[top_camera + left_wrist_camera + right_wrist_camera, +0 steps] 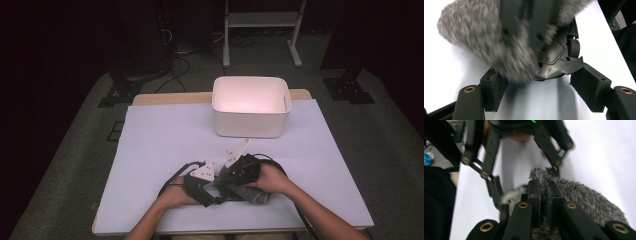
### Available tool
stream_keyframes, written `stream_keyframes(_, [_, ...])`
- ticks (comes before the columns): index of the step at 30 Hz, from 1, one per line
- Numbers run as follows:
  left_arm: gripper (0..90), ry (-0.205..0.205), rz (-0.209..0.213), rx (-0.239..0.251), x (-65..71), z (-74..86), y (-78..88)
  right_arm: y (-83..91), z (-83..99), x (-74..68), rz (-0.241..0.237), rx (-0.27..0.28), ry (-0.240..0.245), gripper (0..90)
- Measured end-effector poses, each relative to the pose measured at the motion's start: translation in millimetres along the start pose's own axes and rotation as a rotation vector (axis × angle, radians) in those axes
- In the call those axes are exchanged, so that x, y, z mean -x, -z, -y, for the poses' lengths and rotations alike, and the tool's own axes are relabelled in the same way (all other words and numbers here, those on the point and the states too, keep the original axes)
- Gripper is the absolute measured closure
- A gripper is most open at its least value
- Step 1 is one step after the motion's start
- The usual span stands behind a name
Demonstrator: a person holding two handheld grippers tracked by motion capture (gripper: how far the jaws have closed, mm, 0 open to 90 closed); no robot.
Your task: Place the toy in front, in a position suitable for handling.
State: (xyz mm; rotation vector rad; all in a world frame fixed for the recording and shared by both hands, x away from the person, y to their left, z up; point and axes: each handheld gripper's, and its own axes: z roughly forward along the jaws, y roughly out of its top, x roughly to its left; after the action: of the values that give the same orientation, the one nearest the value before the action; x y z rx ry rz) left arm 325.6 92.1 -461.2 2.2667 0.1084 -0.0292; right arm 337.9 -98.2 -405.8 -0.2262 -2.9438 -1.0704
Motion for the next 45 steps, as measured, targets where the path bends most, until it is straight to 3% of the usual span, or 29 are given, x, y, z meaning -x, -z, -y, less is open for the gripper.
stream_keyframes(11, [29.9, -0.003, -0.004, -0.005, 0.1, -0.8, -0.2, 29.0, 33.7, 9.1, 0.045, -0.006, -0.079, 82.7])
stream_keyframes(22, [29.9, -0.015, -0.005, -0.012, 0.1, -0.9, -1.2, 4.3, 4.2, 7.6, 0.016, 0.002, -0.032, 82.5])
stream_keyframes(32, [29.8, -0.017, -0.011, -0.008, -0.4, -1.6, -0.8, 16.1, 16.0, 12.5, 0.027, -0.003, -0.062, 82.4])
stream_keyframes(39, [29.7, -0.011, -0.01, -0.008, -0.4, -1.3, -1.7, -1.5, 0.6, 5.5, -0.009, 0.001, -0.022, 82.1])
stream_keyframes(41, [29.7, -0.016, -0.009, -0.007, -0.6, -1.5, -1.5, -4.0, -2.9, 1.5, -0.042, 0.006, -0.011, 82.1])
stream_keyframes(45, [29.7, -0.013, -0.009, -0.008, -0.3, -1.6, -1.2, -1.3, -1.8, -6.5, -0.048, -0.022, 0.007, 82.1])
